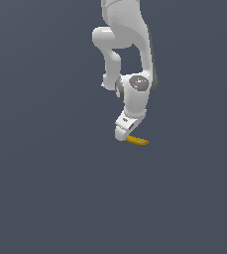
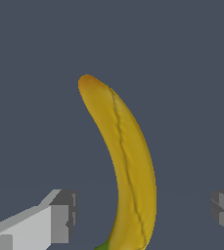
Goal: Pick up the object and move it to a goal position.
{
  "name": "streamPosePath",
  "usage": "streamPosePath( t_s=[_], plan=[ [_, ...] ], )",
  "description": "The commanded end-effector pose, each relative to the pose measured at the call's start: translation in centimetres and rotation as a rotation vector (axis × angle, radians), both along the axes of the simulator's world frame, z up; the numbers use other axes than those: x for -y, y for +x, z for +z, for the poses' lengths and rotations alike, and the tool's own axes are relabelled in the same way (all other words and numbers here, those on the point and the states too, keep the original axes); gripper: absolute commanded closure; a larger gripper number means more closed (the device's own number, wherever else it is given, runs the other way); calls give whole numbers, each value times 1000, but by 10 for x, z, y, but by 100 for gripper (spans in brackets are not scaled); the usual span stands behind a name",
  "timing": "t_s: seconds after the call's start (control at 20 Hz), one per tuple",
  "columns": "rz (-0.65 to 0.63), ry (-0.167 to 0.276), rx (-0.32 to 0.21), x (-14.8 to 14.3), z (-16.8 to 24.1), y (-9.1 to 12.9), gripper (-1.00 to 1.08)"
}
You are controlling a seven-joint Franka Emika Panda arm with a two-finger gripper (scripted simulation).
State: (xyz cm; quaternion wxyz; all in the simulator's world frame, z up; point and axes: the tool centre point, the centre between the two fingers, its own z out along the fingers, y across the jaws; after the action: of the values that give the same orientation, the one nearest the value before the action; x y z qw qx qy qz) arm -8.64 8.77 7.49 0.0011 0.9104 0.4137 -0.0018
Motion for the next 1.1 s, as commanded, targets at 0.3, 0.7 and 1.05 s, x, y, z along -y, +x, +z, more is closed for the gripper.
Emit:
streamPosePath(
  t_s=[0.3, 0.7, 1.05],
  plan=[
    [78, 4, 2, -8, -6, -9, -92],
    [74, 3, 2, -8, -20, -9, -92],
    [78, 4, 2, -8, -50, -10, -92]
  ],
)
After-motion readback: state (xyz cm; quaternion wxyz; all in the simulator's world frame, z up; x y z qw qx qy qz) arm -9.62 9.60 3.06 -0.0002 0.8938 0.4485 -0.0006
